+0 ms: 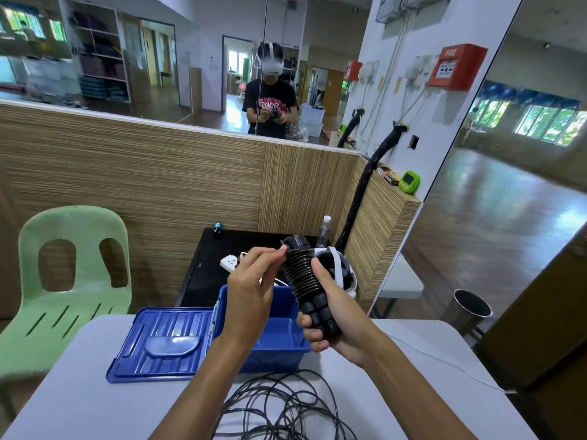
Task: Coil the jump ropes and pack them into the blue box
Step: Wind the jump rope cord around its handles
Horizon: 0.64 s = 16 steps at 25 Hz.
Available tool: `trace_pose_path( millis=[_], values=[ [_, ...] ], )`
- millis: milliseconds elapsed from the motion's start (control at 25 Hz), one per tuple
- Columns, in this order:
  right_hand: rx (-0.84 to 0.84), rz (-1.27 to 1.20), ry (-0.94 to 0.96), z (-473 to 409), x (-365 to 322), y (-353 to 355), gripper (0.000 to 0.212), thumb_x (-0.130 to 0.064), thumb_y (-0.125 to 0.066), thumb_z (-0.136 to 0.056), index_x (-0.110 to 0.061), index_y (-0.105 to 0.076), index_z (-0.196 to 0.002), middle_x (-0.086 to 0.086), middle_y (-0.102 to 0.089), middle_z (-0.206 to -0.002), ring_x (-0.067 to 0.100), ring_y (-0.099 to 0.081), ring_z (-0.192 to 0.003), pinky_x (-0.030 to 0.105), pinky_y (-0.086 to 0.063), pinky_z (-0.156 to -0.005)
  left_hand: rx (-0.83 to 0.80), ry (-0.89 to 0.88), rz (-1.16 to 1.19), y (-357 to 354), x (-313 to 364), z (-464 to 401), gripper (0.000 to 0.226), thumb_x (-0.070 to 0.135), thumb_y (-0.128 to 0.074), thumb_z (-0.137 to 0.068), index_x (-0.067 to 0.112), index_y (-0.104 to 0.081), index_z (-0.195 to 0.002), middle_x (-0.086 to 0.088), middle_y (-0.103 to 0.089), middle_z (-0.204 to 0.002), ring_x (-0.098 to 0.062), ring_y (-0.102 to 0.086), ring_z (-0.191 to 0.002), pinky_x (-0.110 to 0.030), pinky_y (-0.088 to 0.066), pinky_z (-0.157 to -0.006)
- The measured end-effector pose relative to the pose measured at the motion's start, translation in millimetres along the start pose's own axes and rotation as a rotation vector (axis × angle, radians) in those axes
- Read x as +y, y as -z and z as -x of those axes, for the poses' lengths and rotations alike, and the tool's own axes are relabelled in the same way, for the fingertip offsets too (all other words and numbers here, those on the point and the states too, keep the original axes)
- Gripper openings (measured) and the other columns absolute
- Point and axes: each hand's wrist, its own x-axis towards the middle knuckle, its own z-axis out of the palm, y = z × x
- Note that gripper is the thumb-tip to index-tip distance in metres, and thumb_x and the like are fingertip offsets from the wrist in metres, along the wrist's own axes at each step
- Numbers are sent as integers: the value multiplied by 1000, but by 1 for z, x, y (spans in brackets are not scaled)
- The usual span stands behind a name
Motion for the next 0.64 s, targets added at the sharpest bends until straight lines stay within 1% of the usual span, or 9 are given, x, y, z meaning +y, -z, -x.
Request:
trace_pose_path(
  millis=[80,200,320,440,560,640],
  values=[
    [3,2,-7,-1,1,0,69,-82,-50,-78,-17,-51,-104,5,-45,-65,15,-36,-49,24,-25,-42,-13,-12,-37,1,2,0,22,-2,-62,-89,4,-70,-109,-2,-66,-94,-12,-65,-86,-26,-55,-75],
    [-7,-5,-6,-1,-1,0,70,-81,-50,-79,-16,-51,-104,5,-45,-65,15,-36,-50,24,-25,-43,32,6,-52,4,3,-7,21,0,-69,-86,6,-72,-106,0,-70,-91,-7,-66,-83,-20,-53,-73],
    [-12,-27,-20,-2,-1,0,71,-81,-50,-78,-14,-50,-102,5,-44,-65,15,-35,-49,23,-26,-41,47,32,-44,6,4,-11,14,4,-71,-85,7,-73,-98,3,-72,-89,-5,-67,-83,-21,-54,-73],
    [-27,-55,-25,-2,0,1,71,-82,-51,-77,-14,-48,-101,5,-43,-65,15,-34,-49,22,-25,-40,37,-14,-67,4,4,-9,11,2,-71,-85,5,-74,-95,1,-71,-90,-7,-66,-82,-19,-52,-73],
    [-31,-63,-24,-2,0,2,71,-81,-50,-78,-15,-49,-104,5,-43,-65,15,-34,-49,22,-24,-40,19,-67,-135,4,3,-9,12,1,-70,-85,4,-73,-97,-2,-72,-93,-8,-67,-84,-16,-51,-77],
    [-33,-69,-20,-1,-1,2,71,-81,-50,-78,-16,-50,-106,5,-43,-65,15,-33,-50,22,-24,-40,-1,-106,-188,5,2,-9,14,1,-71,-85,4,-73,-98,-3,-73,-94,-9,-68,-85,-17,-54,-78]
  ],
)
